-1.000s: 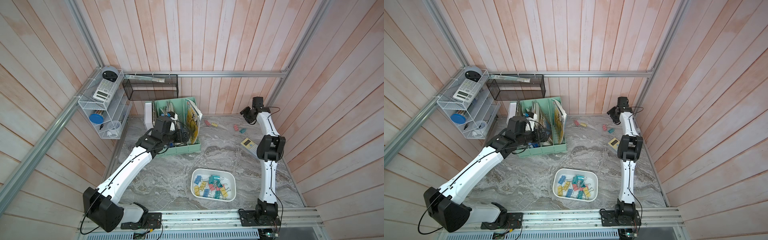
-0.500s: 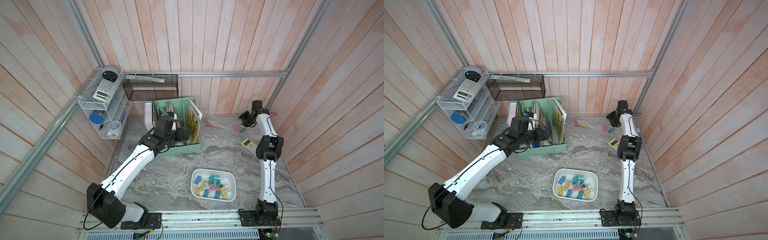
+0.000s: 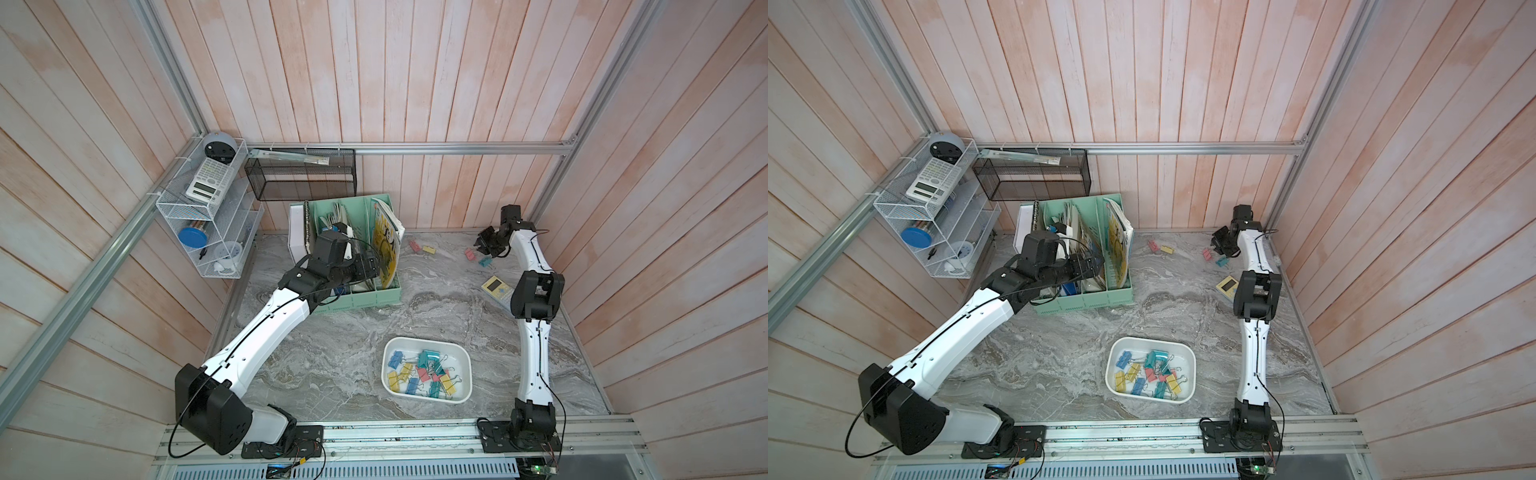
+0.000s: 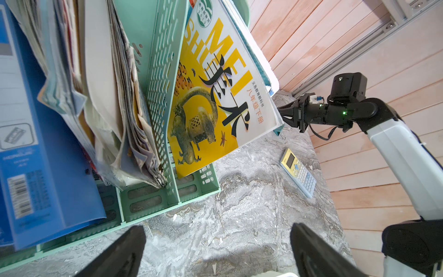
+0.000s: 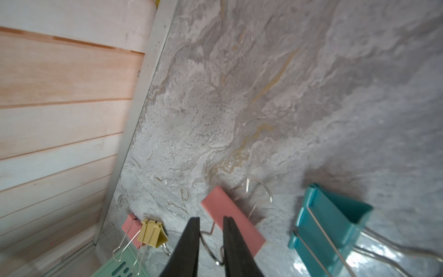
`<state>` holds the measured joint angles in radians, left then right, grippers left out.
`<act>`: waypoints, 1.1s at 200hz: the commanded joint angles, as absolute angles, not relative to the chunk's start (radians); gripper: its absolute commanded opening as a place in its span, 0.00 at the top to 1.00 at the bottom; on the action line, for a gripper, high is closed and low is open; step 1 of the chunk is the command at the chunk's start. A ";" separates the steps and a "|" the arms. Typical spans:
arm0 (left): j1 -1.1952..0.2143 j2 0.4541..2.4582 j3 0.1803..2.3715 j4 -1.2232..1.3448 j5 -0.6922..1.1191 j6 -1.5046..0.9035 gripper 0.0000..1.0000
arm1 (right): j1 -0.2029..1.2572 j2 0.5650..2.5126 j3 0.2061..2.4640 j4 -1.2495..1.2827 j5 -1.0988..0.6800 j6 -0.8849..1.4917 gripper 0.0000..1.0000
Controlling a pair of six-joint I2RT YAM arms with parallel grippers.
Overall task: Put the binder clips in the storage box
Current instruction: Pick up the binder clip at the center of the board.
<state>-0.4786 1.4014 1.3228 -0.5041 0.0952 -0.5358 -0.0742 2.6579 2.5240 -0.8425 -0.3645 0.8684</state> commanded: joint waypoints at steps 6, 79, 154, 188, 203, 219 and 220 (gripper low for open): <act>-0.475 1.368 1.299 -0.476 0.076 -0.542 0.00 | -0.064 2.606 2.464 -0.876 -0.373 0.841 0.88; -0.475 1.342 1.278 -0.466 0.078 -0.520 0.00 | -0.048 2.518 2.410 -0.898 -0.381 0.790 1.00; -0.476 1.347 1.279 -0.412 0.113 -0.432 0.00 | 0.039 1.870 1.730 -0.725 -0.442 0.763 1.00; -0.475 1.372 1.286 -0.398 0.148 -0.391 0.00 | 0.152 1.493 1.377 -0.706 -0.367 0.769 1.00; -0.473 1.375 1.278 -0.380 0.164 -0.374 0.00 | 0.242 1.376 1.272 -0.745 -0.319 0.749 1.00; -0.473 1.380 1.274 -0.374 0.179 -0.355 0.00 | 0.357 1.281 1.172 -0.782 -0.260 0.746 1.00; -0.473 1.380 1.274 -0.374 0.179 -0.354 0.00 | 0.365 1.276 1.165 -0.785 -0.256 0.748 1.00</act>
<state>-0.4786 1.3670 1.2900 -0.4145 0.1375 -0.4095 0.2478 1.3491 1.2888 -0.7277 -0.3618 0.7612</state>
